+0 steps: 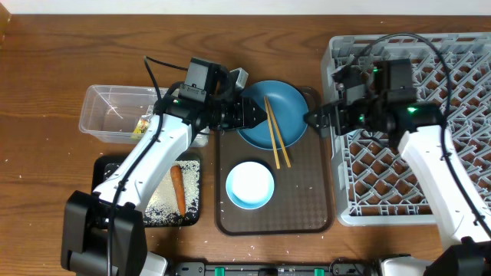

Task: Sort waste into correct bins and load items into the dishwasher rack
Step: 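Move the right gripper left over the blue plate's chopsticks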

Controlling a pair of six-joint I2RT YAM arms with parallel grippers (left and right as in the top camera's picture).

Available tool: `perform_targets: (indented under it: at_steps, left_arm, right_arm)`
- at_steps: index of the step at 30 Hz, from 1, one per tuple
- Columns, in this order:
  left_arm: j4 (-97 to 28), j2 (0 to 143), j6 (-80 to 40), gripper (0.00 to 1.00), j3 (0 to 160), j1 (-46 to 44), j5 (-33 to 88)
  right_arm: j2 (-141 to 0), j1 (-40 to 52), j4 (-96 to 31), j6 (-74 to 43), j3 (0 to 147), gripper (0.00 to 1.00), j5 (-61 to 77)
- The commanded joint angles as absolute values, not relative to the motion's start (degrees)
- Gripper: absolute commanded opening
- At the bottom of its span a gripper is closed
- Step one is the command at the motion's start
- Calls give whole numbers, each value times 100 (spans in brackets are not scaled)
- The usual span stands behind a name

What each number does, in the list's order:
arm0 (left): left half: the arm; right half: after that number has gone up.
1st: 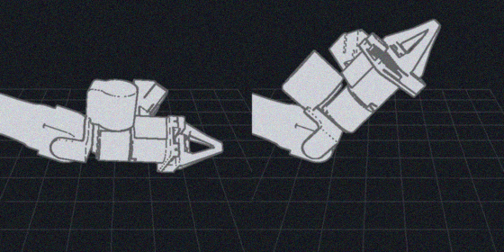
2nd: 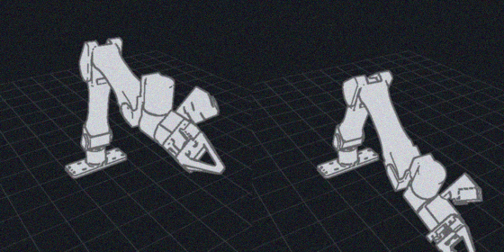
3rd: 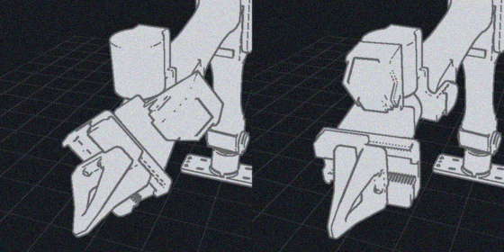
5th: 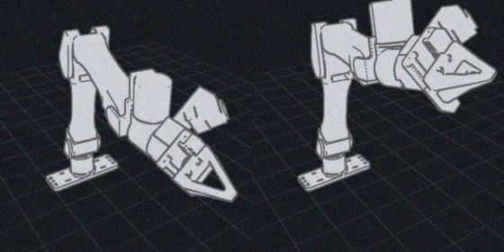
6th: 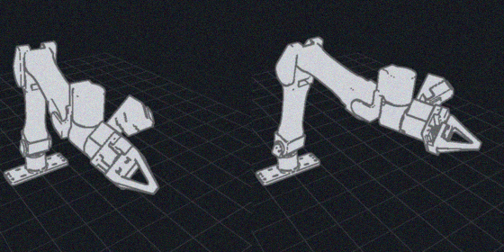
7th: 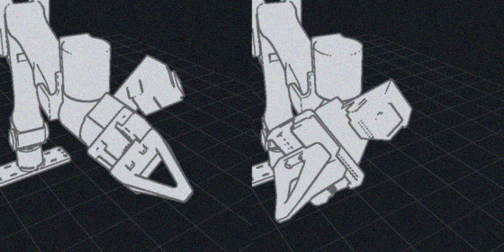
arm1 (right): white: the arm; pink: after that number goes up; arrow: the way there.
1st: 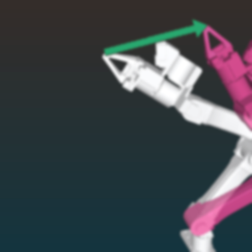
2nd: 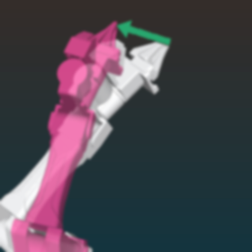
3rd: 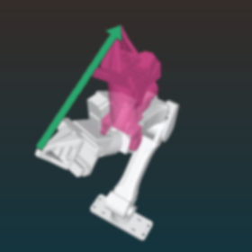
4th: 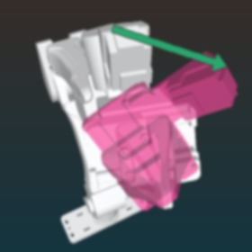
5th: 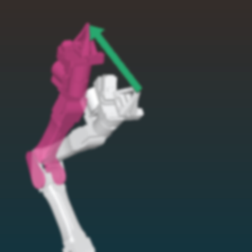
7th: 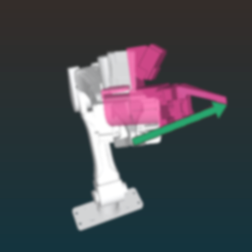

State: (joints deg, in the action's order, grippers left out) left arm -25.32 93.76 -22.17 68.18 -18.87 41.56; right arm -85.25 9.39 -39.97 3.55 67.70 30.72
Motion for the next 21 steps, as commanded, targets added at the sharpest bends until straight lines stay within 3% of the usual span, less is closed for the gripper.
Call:
perform_targets:
  at_steps: [1,3,8,13,21]
  left_arm:
    - [-2550,9371,-2143,44,6847,-1911,4084]
    - [-2547,9371,-2143,44,6847,-1911,4084]
    - [-2547,9371,-2143,45,6847,-1911,4084]
    - [-2545,9371,-2143,81,6847,-1911,4084]
    - [-2547,9371,-2143,89,6847,-1911,4084]
  right_arm:
    - [-8532,1280,-3916,395,6770,99,2976]
    - [-8543,1452,-3885,395,6770,96,2698]
    - [-8632,1769,-3795,392,6770,76,2392]
    - [-8862,2023,-3623,395,6770,53,2375]
    - [-9376,2104,-3441,392,6770,25,2377]
